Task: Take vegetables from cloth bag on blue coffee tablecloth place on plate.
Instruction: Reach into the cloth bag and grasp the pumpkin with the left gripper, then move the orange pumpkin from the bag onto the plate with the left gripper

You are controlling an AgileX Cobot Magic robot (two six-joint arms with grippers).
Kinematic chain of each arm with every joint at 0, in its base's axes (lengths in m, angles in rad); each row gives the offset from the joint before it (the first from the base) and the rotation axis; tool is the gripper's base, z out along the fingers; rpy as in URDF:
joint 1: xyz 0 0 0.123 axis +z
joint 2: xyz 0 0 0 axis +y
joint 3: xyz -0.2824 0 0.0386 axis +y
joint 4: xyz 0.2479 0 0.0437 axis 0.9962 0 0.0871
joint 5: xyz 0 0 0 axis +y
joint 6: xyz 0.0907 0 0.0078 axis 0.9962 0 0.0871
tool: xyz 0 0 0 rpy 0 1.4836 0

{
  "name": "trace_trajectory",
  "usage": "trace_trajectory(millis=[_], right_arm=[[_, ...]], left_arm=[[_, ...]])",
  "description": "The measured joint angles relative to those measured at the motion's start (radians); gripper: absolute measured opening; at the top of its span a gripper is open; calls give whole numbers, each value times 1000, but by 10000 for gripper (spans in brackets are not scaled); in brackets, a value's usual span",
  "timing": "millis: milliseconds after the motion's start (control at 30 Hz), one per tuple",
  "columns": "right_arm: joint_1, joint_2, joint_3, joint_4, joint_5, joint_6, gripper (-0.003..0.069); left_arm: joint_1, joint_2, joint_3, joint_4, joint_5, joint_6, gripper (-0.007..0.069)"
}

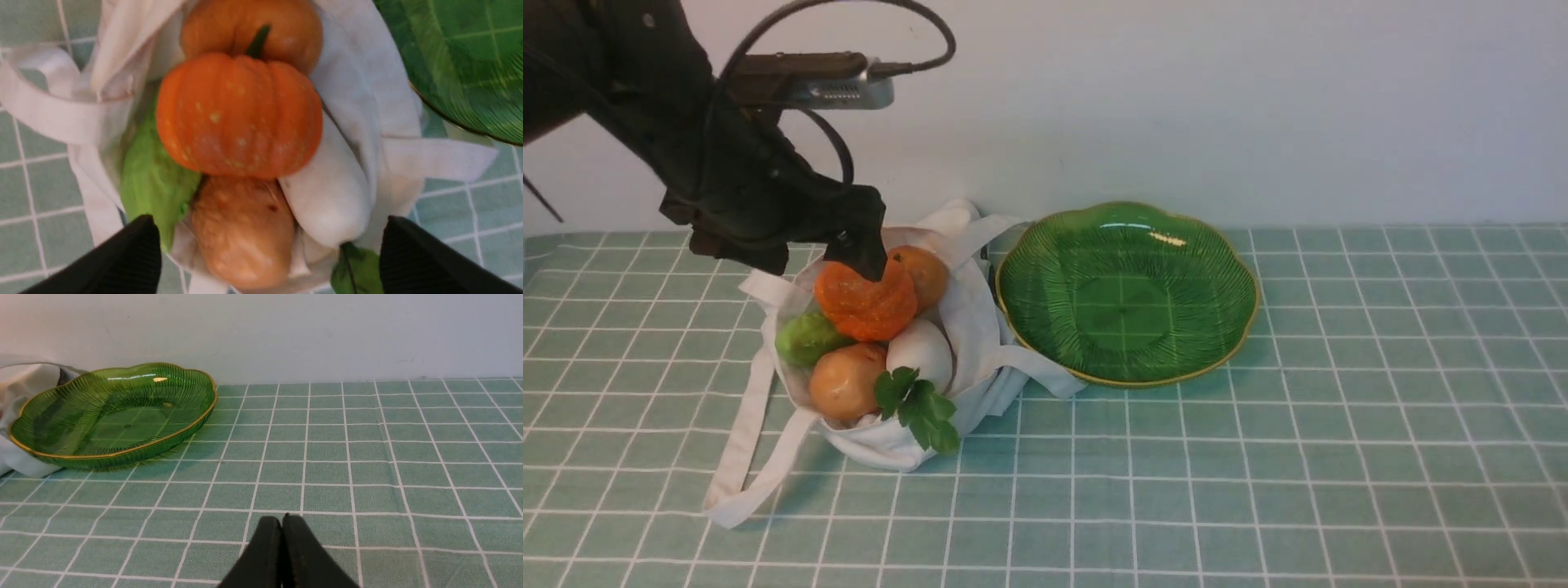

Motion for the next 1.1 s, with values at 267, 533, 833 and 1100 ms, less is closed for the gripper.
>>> trace_trajectory(millis=[267, 533, 833, 1100], right_arm=[[0, 0, 0, 0, 0, 0, -15], [0, 0, 0, 0, 0, 0, -15], [0, 0, 0, 0, 0, 0, -15], [0, 0, 0, 0, 0, 0, -15]], left_arm=[[-5, 106, -13, 22, -97, 9, 685], [-6, 156, -14, 22, -118, 9, 666], [-6, 164, -18, 22, -124, -65, 583], [-7, 17, -51, 25, -74, -70, 583]])
